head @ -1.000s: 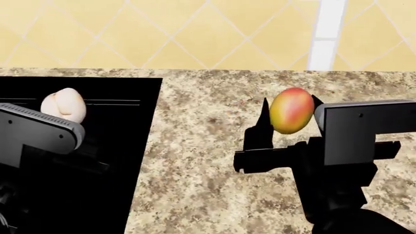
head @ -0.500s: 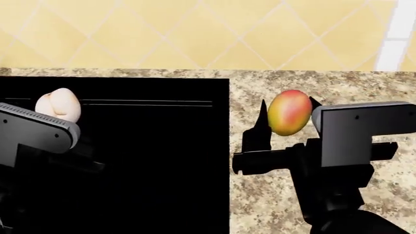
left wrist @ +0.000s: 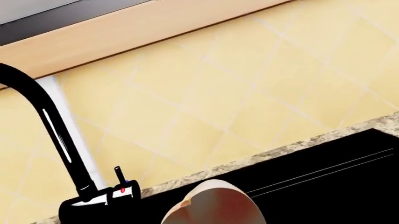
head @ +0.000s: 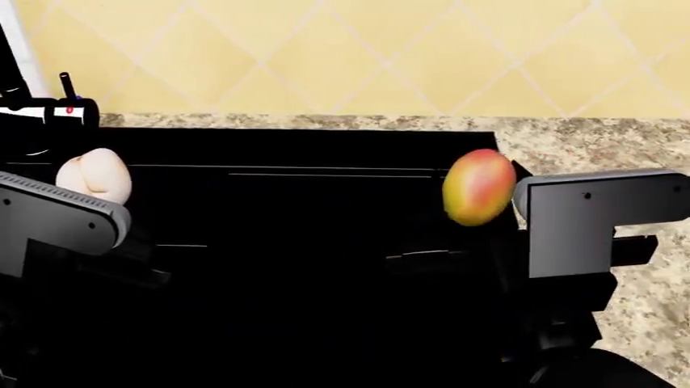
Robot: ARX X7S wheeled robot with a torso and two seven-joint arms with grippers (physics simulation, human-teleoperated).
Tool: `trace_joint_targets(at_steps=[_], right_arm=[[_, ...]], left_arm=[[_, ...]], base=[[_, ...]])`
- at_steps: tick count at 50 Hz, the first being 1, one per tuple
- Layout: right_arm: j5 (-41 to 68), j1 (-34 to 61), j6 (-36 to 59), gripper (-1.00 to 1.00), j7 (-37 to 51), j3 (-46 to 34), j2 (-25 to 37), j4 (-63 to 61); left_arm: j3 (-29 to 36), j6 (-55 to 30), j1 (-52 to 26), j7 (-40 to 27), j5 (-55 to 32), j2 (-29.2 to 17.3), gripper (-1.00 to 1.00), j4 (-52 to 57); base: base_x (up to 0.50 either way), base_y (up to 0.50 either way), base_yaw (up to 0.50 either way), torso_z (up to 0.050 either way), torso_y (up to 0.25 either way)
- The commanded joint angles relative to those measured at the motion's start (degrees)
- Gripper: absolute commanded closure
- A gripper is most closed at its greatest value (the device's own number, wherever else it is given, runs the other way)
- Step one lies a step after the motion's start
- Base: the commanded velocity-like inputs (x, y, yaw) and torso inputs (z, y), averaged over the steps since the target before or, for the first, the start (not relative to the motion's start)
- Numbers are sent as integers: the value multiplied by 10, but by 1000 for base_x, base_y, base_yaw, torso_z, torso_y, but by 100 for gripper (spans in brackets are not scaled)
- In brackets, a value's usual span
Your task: There is a mixed pile of frozen fruits and vegetables on the counter. Locate all the frozen vegetables and place the items in a bowl on the counter. Take all the frozen fruits and defrost them in a running sink.
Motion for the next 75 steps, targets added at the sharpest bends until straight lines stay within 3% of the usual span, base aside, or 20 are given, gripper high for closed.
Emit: trace_joint_targets(at_steps=[1, 53, 75], right_arm=[[-14, 1, 3, 100, -3, 4, -1, 1], [-18, -3, 4, 100, 2, 11, 0, 0], [-17, -6, 3, 100, 11, 17, 4, -3]], left_arm=[[1, 3, -2, -2, -3, 5, 100, -8], [8, -2, -3, 1, 0, 6, 100, 1], [13, -3, -5, 3, 3, 12, 100, -3]], base=[[0, 469, 0, 0, 0], [0, 466, 0, 0, 0], [0, 0, 0, 0, 0]])
